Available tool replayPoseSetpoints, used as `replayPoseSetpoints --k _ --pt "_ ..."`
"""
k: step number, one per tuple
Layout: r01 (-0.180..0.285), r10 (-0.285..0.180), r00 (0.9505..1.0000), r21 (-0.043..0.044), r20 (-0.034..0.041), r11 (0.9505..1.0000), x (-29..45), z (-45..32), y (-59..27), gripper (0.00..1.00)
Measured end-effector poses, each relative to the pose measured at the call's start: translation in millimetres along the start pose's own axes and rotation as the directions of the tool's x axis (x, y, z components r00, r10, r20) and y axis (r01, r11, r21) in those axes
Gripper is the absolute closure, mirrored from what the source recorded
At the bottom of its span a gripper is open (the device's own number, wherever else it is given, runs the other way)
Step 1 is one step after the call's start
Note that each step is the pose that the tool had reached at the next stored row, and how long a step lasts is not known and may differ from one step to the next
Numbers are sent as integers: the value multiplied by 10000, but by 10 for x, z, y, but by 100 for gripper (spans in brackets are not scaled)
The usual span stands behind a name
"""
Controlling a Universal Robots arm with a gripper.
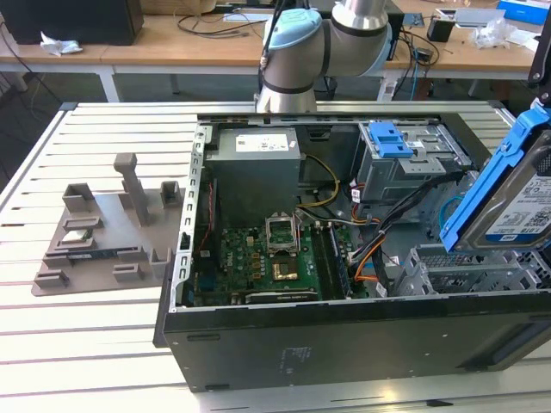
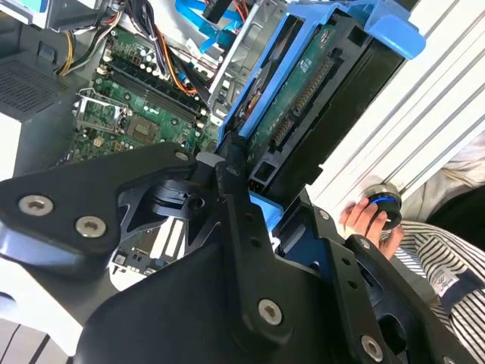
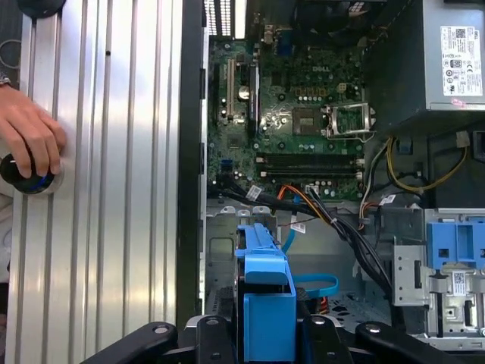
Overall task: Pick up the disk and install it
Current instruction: 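Pick up the disk, then insert the disk into the insertion slot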
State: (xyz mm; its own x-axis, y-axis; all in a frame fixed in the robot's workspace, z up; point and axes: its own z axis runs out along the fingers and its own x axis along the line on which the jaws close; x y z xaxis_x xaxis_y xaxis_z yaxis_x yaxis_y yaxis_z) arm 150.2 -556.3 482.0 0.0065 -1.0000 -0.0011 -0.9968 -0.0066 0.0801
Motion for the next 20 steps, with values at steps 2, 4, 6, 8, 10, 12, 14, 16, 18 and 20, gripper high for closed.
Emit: replayPoseSetpoints --k 2,4,6,8,10,12,14,16,18,20 --pt "0 0 10000 7 2 10000 0 0 0 63" --pt "0 0 10000 13 3 10000 0 0 0 63" --pt "0 0 10000 19 4 10000 0 0 0 63" --pt "1 -1 10000 19 4 10000 -1 9 19 63" --pt "0 0 10000 19 6 10000 -1 92 46 63" --pt "0 0 10000 19 4 10000 -5 135 52 63" --pt "2 -2 10000 19 6 10000 -29 220 63 63" --pt "3 -3 10000 19 4 10000 -52 266 61 63" --pt "-1 1 10000 19 3 10000 -93 307 60 63" --pt "0 0 10000 19 3 10000 -101 335 55 63"
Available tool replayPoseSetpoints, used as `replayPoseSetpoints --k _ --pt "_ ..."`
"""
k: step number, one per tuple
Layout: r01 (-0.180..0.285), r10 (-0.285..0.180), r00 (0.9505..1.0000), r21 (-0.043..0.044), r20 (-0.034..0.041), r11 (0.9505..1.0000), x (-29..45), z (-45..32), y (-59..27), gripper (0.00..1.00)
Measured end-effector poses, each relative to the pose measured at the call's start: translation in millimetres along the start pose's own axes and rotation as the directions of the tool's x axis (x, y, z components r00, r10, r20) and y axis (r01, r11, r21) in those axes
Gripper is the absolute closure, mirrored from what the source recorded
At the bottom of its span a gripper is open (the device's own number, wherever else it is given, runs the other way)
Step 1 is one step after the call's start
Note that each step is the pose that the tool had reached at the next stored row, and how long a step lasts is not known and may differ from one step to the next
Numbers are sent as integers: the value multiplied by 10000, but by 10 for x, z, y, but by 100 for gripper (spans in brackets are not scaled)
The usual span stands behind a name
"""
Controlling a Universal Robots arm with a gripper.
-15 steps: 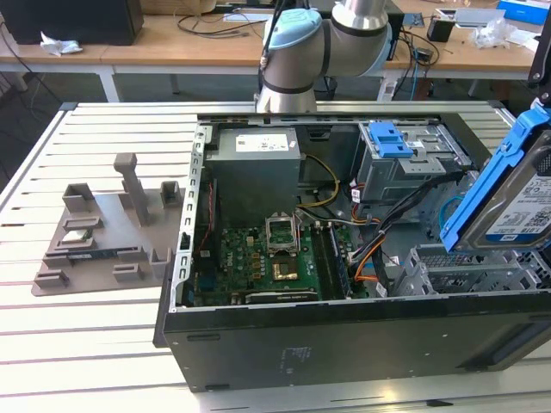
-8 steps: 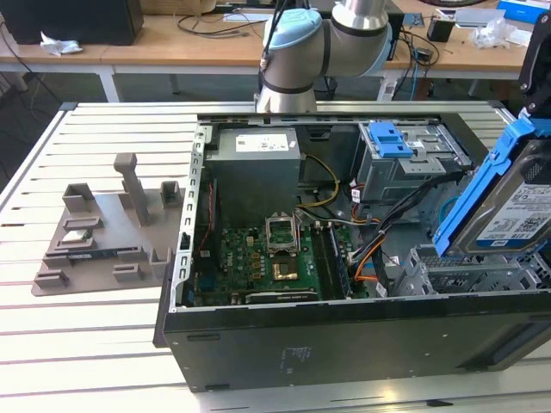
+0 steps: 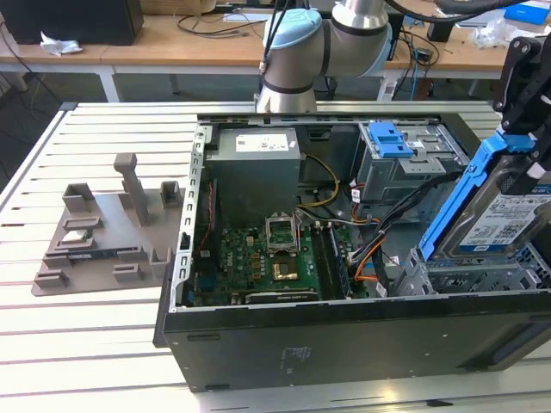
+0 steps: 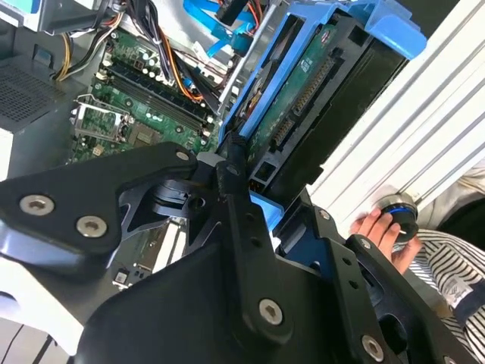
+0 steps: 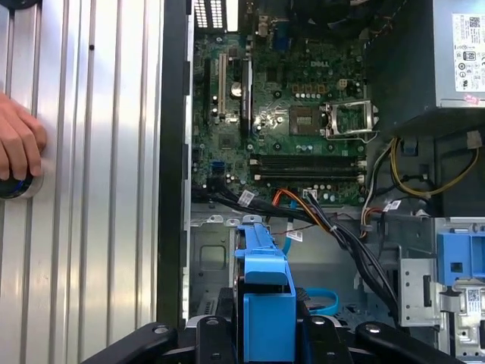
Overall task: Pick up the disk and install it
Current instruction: 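Insert the disk into the insertion slot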
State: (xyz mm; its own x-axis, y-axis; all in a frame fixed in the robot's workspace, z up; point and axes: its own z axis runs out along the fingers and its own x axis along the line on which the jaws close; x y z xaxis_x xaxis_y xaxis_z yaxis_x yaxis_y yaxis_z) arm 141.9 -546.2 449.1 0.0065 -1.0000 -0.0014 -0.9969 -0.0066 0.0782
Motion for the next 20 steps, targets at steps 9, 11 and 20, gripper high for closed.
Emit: replayPoseSetpoints --k 9,11,20 --pt "0 0 10000 -1 -10 10000 -1 119 -41 63" --pt "0 0 10000 0 -9 10000 -1 160 -44 63" --pt "-1 1 10000 -1 -11 10000 -1 359 -59 63"
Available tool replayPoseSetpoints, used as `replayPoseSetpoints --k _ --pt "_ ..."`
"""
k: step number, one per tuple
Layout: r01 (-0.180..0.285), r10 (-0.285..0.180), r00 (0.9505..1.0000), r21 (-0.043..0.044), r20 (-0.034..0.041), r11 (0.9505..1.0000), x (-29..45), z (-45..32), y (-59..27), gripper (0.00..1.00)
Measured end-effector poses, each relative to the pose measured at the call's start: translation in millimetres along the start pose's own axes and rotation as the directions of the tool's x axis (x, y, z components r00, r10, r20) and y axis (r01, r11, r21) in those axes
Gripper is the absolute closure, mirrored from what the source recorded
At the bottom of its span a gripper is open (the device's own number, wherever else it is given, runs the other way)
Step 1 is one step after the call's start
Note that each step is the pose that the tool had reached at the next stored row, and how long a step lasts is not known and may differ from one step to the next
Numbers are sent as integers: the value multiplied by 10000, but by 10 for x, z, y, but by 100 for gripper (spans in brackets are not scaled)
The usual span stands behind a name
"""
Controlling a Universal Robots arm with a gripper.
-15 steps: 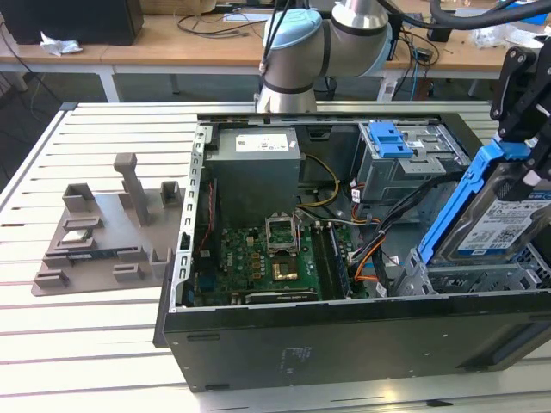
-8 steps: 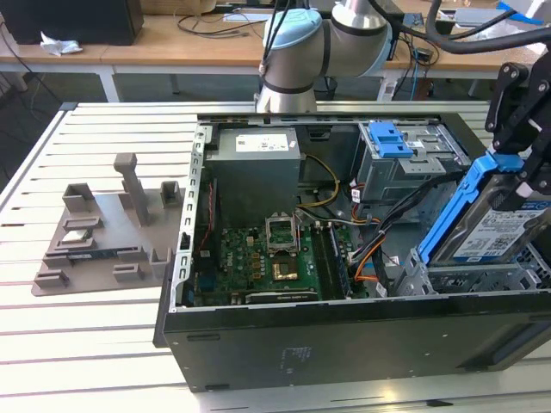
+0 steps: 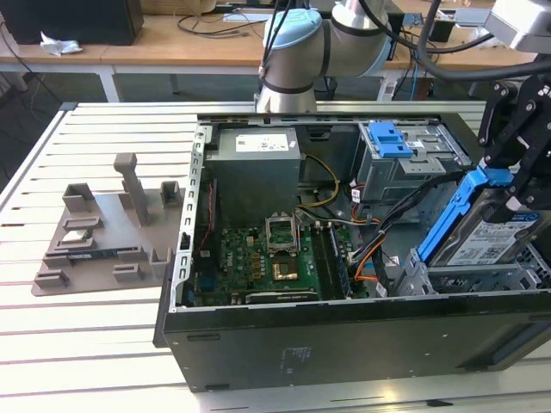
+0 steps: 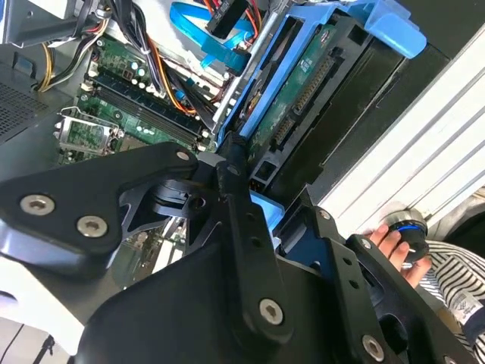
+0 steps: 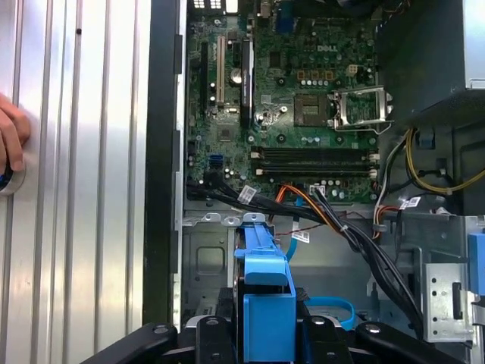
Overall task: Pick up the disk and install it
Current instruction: 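Insert the disk into the insertion slot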
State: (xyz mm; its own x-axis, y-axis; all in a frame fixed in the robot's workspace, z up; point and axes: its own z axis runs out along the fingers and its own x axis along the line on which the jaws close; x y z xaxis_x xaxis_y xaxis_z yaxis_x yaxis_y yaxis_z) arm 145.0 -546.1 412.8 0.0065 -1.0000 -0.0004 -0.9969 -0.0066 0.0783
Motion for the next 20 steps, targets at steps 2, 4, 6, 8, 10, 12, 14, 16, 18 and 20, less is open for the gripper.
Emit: replayPoseSetpoints --k 2,4,6,8,10,12,14,16,18,20 --pt "0 0 10000 0 -1 10000 0 1 0 63" --pt "0 0 10000 1 -1 10000 0 1 0 62" --pt "0 0 10000 0 0 10000 0 2 0 56" --pt "0 0 10000 0 1 10000 0 3 0 56" --pt "0 0 10000 0 1 10000 0 3 0 56" --pt "0 0 10000 0 1 10000 0 4 0 70" --pt "0 0 10000 0 1 10000 0 5 0 82" --pt "0 0 10000 0 1 10000 0 5 0 89" --pt "0 0 10000 0 1 10000 0 6 -1 89" --pt "0 0 10000 0 1 10000 0 6 0 89"
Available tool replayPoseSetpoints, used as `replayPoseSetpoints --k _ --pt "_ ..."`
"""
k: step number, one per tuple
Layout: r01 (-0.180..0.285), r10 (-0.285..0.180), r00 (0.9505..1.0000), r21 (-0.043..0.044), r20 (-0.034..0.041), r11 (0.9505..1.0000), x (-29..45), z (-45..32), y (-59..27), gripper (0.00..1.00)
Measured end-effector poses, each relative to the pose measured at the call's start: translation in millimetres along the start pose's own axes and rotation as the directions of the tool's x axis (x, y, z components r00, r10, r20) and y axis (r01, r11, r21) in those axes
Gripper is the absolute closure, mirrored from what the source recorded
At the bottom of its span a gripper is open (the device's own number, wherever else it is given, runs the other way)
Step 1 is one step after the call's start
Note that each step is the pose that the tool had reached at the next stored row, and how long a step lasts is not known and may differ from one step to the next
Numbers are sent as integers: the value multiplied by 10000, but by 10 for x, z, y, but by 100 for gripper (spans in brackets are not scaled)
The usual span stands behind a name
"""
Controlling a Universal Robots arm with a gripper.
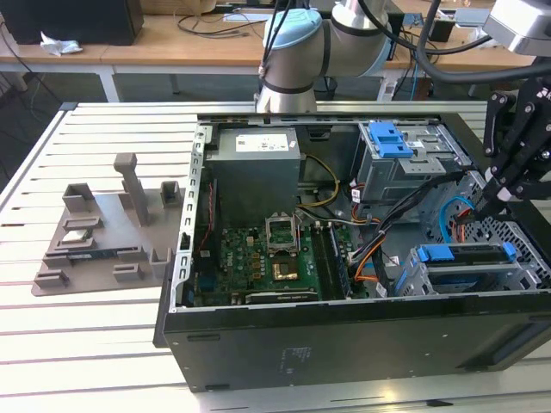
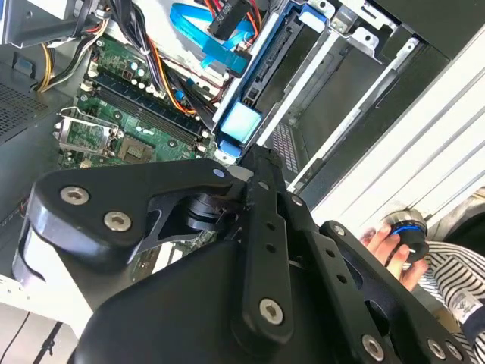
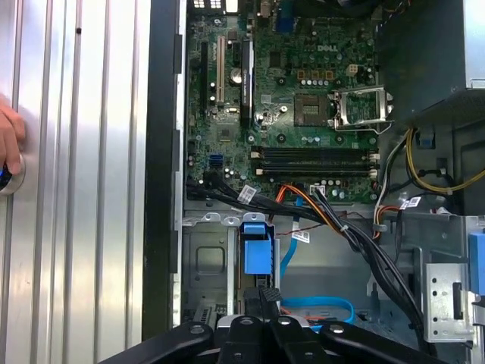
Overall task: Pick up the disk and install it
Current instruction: 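Insert the disk into the insertion slot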
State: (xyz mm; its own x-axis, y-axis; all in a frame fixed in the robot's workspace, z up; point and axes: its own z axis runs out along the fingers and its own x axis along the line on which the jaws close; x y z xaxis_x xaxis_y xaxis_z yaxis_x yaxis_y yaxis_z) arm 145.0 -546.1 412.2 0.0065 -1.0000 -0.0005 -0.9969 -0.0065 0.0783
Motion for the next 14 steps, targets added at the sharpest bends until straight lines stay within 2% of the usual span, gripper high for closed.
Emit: replayPoseSetpoints --k 2,4,7,11,14 --pt "-1 1 10000 0 -12 10000 -8 3 -18 89" --pt "-6 6 10000 0 -78 10000 -38 6 -68 89" --pt "-12 12 9999 -15 -160 10000 -62 74 -210 89" --pt "-15 14 9998 -20 -189 10000 -80 132 -316 89" --pt "-15 15 9998 -20 -194 10000 -91 147 -365 89"
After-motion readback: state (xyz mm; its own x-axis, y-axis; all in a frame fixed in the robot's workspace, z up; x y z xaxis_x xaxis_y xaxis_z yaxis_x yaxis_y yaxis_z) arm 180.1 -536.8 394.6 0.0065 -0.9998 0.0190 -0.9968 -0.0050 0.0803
